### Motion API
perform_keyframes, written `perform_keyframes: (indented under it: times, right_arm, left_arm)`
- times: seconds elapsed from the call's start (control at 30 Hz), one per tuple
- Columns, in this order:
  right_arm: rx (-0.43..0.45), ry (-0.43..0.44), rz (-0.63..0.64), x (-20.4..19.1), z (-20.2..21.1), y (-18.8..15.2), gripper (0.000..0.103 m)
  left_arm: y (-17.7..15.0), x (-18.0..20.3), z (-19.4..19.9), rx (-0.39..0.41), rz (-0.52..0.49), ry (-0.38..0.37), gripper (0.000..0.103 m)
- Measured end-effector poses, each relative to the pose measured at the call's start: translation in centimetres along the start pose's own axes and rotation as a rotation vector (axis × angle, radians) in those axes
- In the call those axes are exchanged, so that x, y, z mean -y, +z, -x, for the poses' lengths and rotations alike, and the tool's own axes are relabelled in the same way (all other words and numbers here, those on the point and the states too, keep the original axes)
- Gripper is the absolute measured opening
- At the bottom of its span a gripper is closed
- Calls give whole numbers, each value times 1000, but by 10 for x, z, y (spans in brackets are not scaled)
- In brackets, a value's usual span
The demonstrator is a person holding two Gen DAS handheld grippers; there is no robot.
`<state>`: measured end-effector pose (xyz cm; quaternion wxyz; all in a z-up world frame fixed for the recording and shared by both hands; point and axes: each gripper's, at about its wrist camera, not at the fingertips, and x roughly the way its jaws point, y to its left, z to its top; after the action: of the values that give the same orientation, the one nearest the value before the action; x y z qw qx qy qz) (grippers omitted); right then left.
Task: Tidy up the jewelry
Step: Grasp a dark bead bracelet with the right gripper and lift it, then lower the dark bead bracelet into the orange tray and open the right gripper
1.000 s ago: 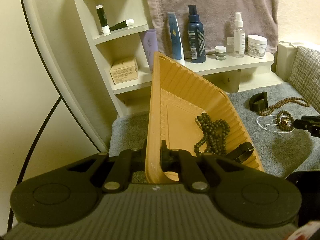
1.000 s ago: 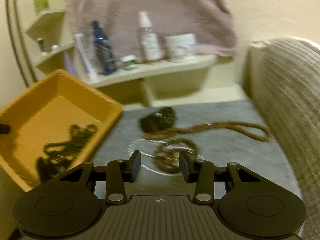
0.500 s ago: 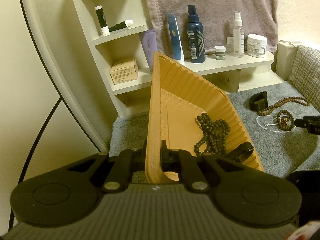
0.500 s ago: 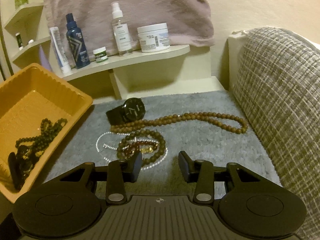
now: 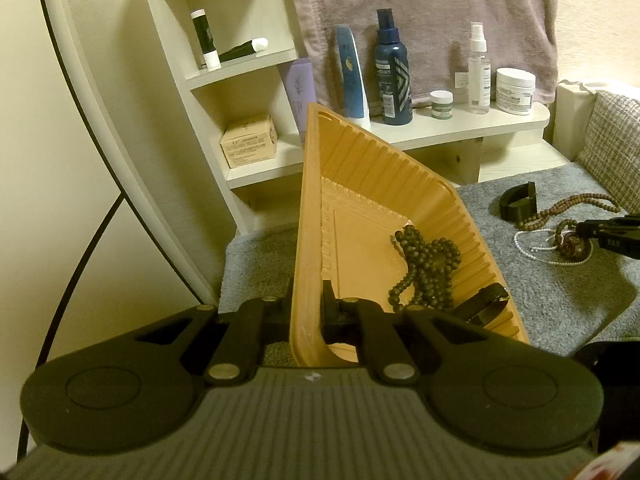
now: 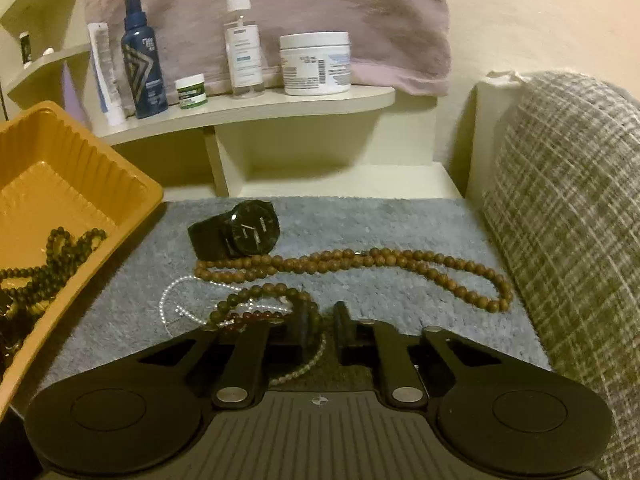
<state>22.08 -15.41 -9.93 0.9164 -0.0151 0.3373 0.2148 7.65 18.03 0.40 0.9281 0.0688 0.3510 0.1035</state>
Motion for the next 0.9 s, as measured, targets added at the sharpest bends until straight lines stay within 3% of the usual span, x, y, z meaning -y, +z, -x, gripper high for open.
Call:
perform_keyframes:
  times: [0.17, 0.53, 0.9]
  right_arm:
    - [23, -4, 23, -2, 9, 2, 6]
    - [183, 3, 83, -15, 56, 21, 6]
    - [210, 64, 99, -34, 65, 35, 6]
  left_arm:
    - [0, 0, 0, 0, 0, 0, 7]
    - [0, 0, -1, 3, -3, -1, 7]
    - [0, 1, 0, 4, -2, 0, 7]
